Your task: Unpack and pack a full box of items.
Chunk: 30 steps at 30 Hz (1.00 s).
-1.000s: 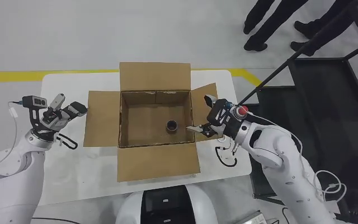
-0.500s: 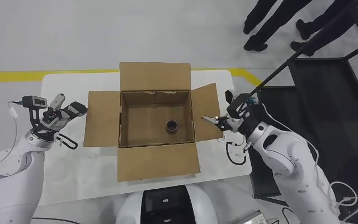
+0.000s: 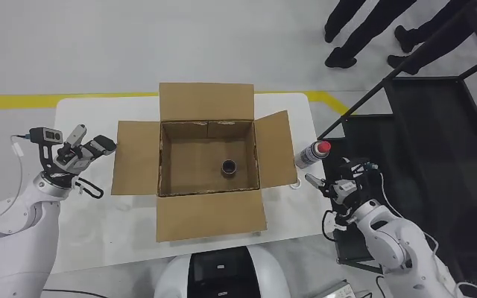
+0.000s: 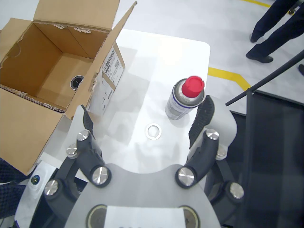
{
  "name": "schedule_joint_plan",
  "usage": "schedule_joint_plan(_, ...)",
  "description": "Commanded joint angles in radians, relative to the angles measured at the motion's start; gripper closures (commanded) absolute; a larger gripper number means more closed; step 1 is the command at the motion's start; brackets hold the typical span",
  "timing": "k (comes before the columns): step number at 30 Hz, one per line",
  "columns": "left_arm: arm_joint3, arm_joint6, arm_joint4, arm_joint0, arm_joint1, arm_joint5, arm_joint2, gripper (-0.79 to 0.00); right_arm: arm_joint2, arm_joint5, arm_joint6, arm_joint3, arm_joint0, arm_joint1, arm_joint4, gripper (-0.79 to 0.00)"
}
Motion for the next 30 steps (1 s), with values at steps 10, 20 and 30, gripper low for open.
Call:
schedule_joint_plan(10,0.0,0.0,-0.002,0.0,0.0,0.0,0.0,-0.785,-0.088,0.064,0.076,0.084,0.045,-0.01,-0.009,-0.785)
schedule_joint_plan(20,0.0,0.0,-0.002,0.0,0.0,0.0,0.0,-0.785,-0.088,0.064,0.076,0.084,0.045,-0.01,-0.009,-0.785)
schedule_joint_plan(30,0.0,0.0,-0.002,0.0,0.0,0.0,0.0,-0.785,-0.141,0.12,0.142,0.107,0.094,-0.012,-0.091,-0.785)
